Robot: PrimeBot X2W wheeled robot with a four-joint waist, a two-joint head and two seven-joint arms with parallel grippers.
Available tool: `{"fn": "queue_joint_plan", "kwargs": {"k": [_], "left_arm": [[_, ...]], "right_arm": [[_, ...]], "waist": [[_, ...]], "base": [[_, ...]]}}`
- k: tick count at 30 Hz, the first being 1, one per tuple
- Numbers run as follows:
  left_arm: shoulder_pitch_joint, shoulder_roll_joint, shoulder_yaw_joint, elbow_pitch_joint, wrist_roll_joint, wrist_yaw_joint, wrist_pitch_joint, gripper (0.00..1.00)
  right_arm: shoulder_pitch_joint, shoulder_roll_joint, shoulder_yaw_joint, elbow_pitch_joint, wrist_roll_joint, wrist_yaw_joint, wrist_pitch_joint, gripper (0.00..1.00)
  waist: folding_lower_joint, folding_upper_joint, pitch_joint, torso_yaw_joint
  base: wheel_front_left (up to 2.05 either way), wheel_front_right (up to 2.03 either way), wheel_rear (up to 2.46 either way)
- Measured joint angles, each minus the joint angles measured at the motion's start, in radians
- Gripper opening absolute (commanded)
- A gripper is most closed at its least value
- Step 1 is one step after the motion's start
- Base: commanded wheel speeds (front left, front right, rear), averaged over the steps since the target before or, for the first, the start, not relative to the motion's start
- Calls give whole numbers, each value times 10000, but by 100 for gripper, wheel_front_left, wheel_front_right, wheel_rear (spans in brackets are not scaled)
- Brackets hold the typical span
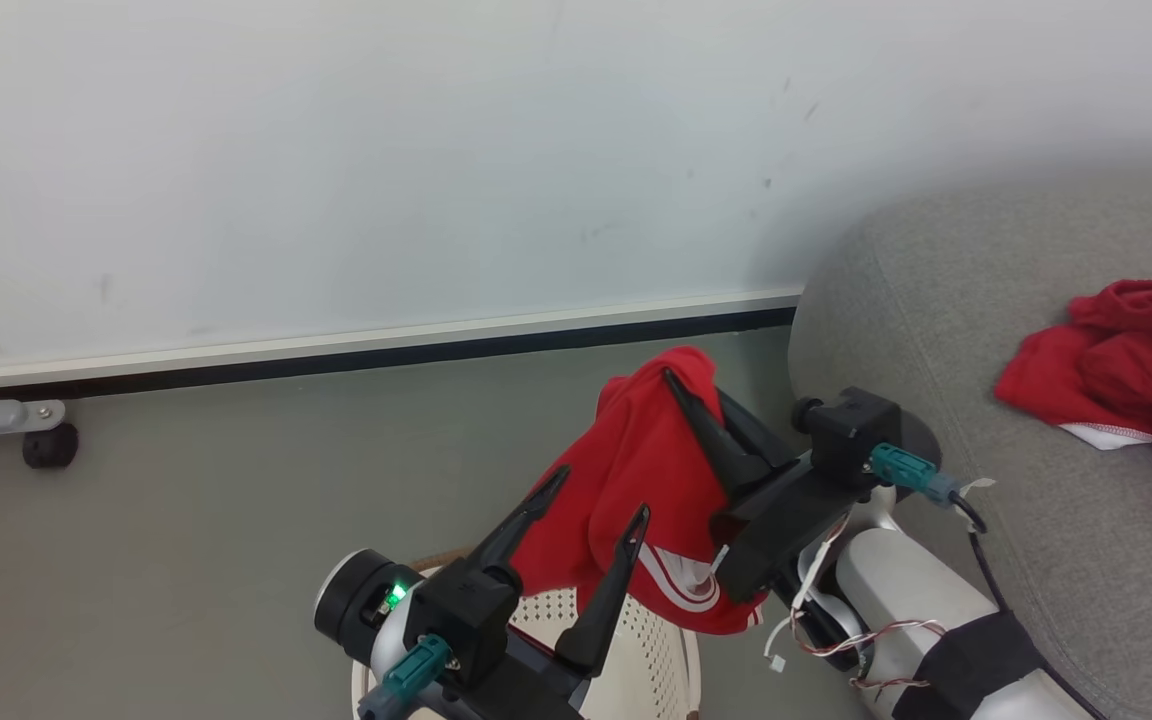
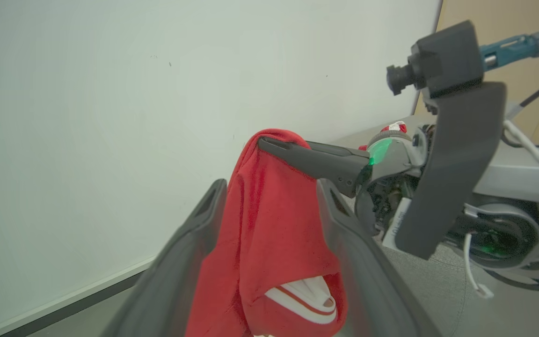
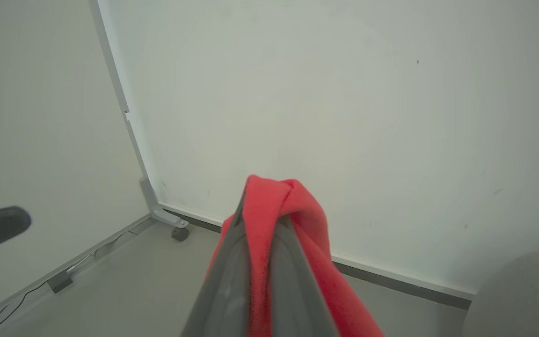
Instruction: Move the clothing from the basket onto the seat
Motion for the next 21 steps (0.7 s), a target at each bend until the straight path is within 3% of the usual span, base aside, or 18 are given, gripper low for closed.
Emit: {"fn": "queue_joint_plan", "kwargs": {"k": [21], "left_arm": [[411,439,-222,-71,353,0,313,100]], "right_arm": [[-35,-268,-387,240,42,-88,-159,0]], "waist": [[0,0,363,-1277]], "base": [[0,0,0]]}}
